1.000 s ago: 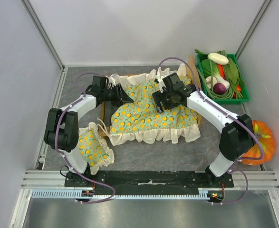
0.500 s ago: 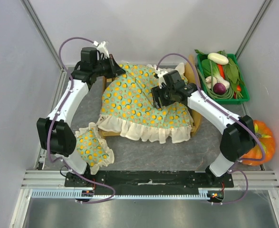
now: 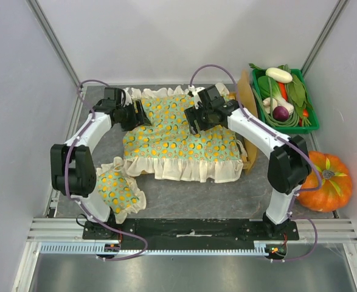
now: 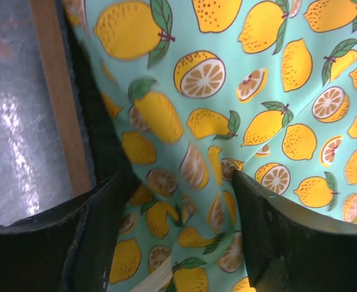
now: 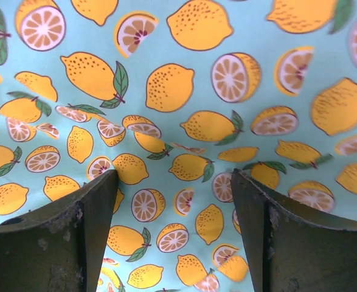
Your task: Set up the pet bed
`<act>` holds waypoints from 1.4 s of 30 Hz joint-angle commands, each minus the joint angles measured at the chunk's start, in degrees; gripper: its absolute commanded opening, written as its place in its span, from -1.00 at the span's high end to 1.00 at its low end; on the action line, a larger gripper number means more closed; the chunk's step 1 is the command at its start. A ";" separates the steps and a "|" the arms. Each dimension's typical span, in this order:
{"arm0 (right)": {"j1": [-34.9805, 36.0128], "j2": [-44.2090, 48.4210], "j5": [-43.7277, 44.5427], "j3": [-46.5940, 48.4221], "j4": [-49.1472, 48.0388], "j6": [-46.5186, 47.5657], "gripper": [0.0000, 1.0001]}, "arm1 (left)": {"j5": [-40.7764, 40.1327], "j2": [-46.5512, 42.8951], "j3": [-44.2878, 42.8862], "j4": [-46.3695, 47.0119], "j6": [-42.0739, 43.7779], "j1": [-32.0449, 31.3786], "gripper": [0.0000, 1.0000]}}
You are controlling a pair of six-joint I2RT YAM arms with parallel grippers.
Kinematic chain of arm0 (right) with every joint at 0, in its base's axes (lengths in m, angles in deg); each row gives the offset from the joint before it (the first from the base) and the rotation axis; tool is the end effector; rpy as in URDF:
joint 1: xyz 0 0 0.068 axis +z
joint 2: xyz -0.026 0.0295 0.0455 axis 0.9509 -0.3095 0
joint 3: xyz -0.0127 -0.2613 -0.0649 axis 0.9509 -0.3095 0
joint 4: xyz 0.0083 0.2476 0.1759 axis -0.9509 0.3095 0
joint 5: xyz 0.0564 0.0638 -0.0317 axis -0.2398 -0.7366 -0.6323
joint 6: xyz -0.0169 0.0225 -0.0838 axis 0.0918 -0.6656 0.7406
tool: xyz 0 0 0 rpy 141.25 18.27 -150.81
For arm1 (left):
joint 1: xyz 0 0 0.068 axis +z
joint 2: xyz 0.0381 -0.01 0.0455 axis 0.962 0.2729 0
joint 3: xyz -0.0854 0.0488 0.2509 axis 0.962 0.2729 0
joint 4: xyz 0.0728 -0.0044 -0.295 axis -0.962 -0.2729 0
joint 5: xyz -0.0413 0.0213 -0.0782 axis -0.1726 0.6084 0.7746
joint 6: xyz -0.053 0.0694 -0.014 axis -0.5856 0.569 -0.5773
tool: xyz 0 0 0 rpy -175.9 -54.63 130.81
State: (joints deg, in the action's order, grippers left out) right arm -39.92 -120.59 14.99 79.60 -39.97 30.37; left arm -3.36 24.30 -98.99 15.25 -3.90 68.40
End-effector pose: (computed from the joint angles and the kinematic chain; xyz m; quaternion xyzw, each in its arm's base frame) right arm 0.4070 0.2581 0.2206 -0.1698 0.9294 0.1387 0.2969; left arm 0.4383 -0.0722 0.2020 -0.0504 0.9274 -0.2373 0.2849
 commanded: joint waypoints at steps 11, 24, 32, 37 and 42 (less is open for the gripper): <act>-6.91 18.55 13.23 -8.12 3.18 1.24 -0.85 | -6.93 -20.33 6.43 -5.08 3.07 1.72 -0.87; -7.35 10.45 14.28 -14.19 -4.36 -1.74 -0.38 | -15.60 -39.31 29.79 -2.80 -13.69 1.72 -0.92; -7.53 15.99 23.58 -9.81 -1.92 2.47 1.00 | -26.78 -49.25 26.66 -17.01 -20.39 1.89 -0.96; -7.44 16.34 27.11 -8.30 2.58 6.07 1.00 | -34.43 -48.29 25.86 -24.14 -23.20 1.89 -0.99; -7.44 15.82 27.02 -8.65 3.28 5.73 1.00 | -39.97 -47.59 27.97 -29.42 -28.47 2.07 -0.99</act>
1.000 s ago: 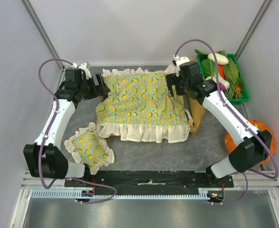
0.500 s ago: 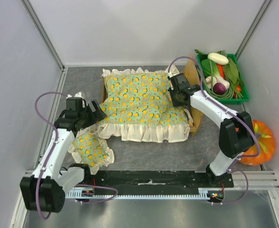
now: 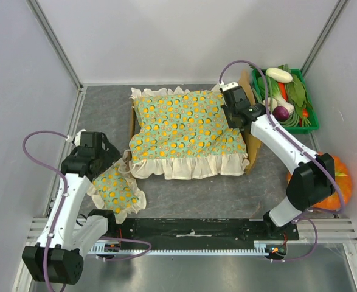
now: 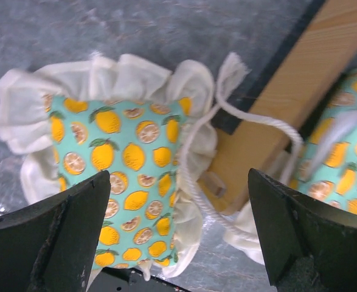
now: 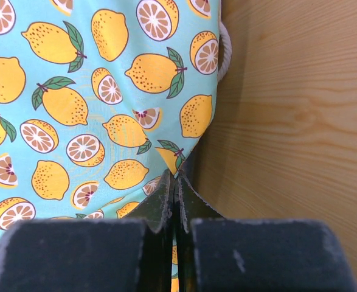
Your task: Set up the pet bed
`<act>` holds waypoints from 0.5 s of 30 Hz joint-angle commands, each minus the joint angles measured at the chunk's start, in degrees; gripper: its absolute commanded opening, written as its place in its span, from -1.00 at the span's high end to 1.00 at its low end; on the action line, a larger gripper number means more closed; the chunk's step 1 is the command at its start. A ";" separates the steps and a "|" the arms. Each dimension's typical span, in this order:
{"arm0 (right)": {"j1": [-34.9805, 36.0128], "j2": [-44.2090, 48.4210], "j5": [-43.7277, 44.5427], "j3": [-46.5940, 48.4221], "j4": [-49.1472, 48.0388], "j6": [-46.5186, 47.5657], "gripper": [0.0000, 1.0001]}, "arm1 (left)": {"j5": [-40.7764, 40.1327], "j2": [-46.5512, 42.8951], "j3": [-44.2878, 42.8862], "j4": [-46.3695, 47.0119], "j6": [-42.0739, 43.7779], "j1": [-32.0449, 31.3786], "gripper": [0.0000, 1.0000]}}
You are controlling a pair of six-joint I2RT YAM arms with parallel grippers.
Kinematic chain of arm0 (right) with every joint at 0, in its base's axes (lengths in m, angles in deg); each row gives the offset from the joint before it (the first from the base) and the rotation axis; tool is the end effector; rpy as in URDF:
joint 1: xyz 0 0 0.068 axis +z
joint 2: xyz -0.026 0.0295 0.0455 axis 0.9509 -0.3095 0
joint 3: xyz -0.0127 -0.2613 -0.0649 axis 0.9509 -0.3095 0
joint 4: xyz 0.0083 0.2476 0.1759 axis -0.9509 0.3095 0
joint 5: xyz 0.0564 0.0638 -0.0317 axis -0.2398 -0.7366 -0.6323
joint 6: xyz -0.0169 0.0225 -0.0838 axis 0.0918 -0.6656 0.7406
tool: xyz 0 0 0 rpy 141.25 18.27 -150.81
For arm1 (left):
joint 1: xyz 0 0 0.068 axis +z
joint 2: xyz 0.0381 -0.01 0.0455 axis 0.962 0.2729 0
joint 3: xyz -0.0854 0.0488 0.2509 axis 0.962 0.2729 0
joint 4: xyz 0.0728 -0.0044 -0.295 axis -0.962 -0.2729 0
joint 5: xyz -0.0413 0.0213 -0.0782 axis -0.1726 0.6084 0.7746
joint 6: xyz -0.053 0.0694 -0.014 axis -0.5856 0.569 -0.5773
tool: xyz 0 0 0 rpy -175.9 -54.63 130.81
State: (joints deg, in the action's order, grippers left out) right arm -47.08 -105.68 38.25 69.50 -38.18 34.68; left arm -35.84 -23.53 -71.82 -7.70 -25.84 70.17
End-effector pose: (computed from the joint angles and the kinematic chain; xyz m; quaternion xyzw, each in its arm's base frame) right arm 0.3918 0.1504 0.2648 -0.0731 0.9194 -0.0679 0.3804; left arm 0.2380 -0.0005 0.2462 -0.3330 0.8835 -0.0317 0.3278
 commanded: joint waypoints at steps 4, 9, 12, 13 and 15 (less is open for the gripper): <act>-0.19 1.52 -2.00 2.76 2.10 0.99 0.25 | -8.64 0.76 0.28 -9.02 -9.69 0.39 -0.99; 0.43 5.39 -8.53 4.87 0.34 -0.07 -0.37 | -2.85 0.94 2.99 -9.99 -14.62 0.39 -0.97; 0.60 8.02 -11.60 6.72 -0.36 -0.42 -0.43 | -0.30 -0.37 6.06 -10.97 -20.76 0.39 -0.85; 0.60 8.55 -11.96 6.80 -0.62 -0.43 -0.50 | 0.32 -0.73 6.86 -9.57 -21.82 0.30 -0.72; 0.60 9.87 -12.05 6.89 -1.33 -0.08 -0.58 | -0.03 -0.56 8.36 -9.38 -23.58 0.12 -0.67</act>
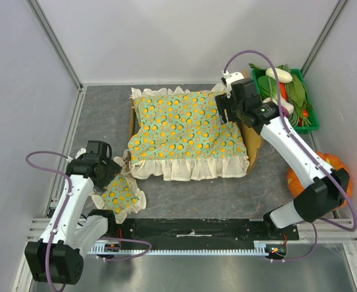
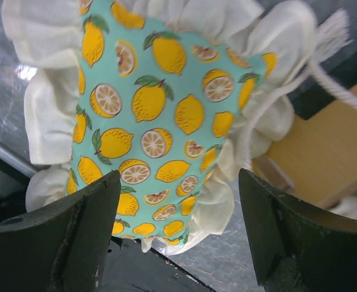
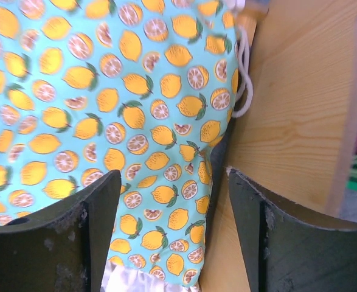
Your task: Set up the pet bed
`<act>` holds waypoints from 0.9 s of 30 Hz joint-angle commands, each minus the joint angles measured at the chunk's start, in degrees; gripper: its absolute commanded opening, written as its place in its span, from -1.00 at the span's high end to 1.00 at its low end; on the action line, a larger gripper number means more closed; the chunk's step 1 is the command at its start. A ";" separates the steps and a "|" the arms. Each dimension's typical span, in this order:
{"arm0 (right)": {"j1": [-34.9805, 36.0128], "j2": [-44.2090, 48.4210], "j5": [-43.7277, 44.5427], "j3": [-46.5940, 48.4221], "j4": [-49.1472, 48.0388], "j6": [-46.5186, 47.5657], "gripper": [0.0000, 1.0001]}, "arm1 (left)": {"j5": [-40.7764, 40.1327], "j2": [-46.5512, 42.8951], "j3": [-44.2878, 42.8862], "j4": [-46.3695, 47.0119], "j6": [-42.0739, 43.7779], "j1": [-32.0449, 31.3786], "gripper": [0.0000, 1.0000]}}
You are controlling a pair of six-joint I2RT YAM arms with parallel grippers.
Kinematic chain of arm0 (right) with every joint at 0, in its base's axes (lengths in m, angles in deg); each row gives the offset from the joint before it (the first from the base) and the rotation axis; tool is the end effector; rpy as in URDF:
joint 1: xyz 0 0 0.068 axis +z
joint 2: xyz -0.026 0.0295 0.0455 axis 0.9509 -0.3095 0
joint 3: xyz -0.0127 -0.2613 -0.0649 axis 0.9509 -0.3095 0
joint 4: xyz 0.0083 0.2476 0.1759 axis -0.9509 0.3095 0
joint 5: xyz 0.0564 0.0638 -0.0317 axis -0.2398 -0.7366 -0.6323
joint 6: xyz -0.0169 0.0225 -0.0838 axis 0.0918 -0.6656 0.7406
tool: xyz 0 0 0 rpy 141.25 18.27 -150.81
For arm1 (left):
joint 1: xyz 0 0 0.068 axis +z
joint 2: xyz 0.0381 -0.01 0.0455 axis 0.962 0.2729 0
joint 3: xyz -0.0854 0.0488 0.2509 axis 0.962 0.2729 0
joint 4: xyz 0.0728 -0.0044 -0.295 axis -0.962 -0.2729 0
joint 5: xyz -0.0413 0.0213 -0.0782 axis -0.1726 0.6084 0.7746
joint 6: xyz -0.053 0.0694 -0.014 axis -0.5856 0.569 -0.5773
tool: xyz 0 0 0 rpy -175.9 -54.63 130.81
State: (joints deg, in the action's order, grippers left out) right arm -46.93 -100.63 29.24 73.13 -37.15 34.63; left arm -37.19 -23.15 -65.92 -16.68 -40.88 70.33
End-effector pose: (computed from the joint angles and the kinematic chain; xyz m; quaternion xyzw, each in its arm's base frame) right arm 0.3773 0.1579 0.3205 -0.0923 0.9016 0.0236 0.4219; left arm 0.2083 0.0039 0.1959 -0.4513 0.8654 0.0034 0.2174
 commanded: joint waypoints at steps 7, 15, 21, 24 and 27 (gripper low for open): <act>0.45 5.27 -5.41 3.79 -2.80 1.11 -0.64 | 4.31 4.87 6.59 7.15 -5.75 -0.38 0.93; 0.54 4.92 -15.16 2.57 -2.71 -0.38 -0.63 | -8.58 6.63 -4.90 2.61 0.32 -0.21 0.97; 2.03 3.69 -16.49 0.10 -2.62 -1.79 -0.61 | -16.95 9.44 -11.42 0.57 6.91 2.43 0.96; 3.87 2.90 -16.49 -0.08 -2.53 -2.31 -0.62 | -17.04 12.34 -11.69 4.08 10.87 5.57 0.80; 6.68 1.67 -16.49 0.45 -2.09 -2.84 -0.61 | -16.96 16.55 -13.26 5.32 14.21 10.94 0.45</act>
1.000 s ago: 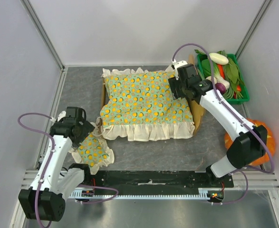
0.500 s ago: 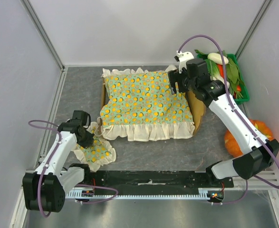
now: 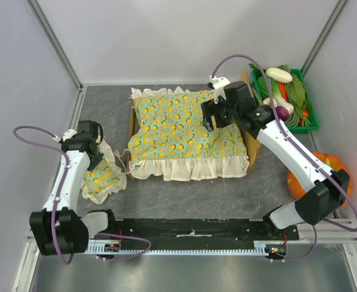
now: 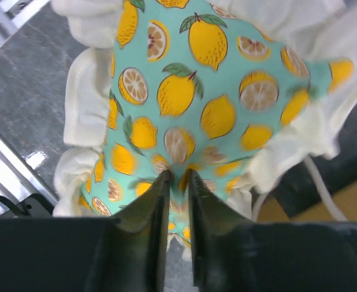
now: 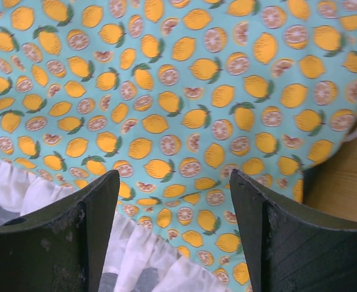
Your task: Set up the pet bed
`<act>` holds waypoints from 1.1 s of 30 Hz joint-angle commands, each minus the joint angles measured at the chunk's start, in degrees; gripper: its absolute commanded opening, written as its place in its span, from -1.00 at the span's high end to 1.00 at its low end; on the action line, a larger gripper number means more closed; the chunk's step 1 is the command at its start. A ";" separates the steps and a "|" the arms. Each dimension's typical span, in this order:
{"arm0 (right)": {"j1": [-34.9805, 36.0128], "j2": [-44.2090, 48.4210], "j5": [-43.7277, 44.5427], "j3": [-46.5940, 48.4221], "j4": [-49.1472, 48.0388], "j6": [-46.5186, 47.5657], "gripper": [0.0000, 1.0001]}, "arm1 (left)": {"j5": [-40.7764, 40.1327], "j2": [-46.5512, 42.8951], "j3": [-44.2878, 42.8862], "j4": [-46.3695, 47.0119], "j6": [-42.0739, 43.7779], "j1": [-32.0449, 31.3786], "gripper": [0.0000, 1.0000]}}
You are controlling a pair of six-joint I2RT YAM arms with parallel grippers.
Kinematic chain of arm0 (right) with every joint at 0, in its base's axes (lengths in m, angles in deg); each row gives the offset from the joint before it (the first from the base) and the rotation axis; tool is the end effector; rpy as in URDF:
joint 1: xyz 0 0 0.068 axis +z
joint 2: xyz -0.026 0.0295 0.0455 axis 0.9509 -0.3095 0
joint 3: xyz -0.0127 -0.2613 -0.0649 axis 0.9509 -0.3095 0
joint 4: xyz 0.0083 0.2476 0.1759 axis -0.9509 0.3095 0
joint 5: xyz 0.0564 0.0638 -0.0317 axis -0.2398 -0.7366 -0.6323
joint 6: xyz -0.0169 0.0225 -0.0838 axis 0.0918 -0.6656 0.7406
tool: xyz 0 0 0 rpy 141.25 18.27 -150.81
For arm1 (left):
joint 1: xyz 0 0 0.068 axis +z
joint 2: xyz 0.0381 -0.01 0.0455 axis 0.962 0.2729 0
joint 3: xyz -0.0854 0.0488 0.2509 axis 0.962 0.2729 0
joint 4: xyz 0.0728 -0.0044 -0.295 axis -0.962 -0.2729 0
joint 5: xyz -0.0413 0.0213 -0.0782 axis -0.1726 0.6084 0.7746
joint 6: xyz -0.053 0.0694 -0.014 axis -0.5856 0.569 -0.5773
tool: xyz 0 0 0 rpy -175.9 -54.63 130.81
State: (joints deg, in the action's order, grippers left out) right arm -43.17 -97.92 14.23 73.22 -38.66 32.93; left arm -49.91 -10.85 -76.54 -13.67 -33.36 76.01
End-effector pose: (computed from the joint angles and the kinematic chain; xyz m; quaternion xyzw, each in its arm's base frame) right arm 0.3507 0.1971 0.3414 -0.1608 0.8794 0.1676 0.4155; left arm 0.2548 0.0425 0.2240 -0.4494 0.8441 0.1234 0.2652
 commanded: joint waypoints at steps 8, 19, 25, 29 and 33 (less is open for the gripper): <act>11.71 -0.87 -4.99 0.02 -3.91 -5.79 -0.59 | 3.57 6.02 -8.27 6.87 16.53 12.66 -0.56; 28.93 -4.46 2.38 -7.56 -26.68 -26.80 -0.61 | 28.17 -6.20 -7.31 12.32 29.19 12.66 -0.91; 33.25 -15.19 6.69 2.20 -26.16 -28.82 -0.61 | 34.16 -6.29 -6.61 13.37 31.13 12.66 -0.93; 34.66 -19.06 9.94 3.27 -25.98 -33.30 -0.60 | 34.52 -6.46 -6.60 13.55 32.36 12.74 -0.93; 34.75 -22.31 12.50 4.48 -25.99 -35.59 -0.60 | 35.22 -6.64 -6.16 14.16 32.19 12.66 -0.93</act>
State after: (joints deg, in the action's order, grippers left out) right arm -8.70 -117.73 22.27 74.14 -62.62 1.28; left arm -17.48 -16.88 -82.93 -2.32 -4.03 88.56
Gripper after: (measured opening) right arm 0.797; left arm 0.962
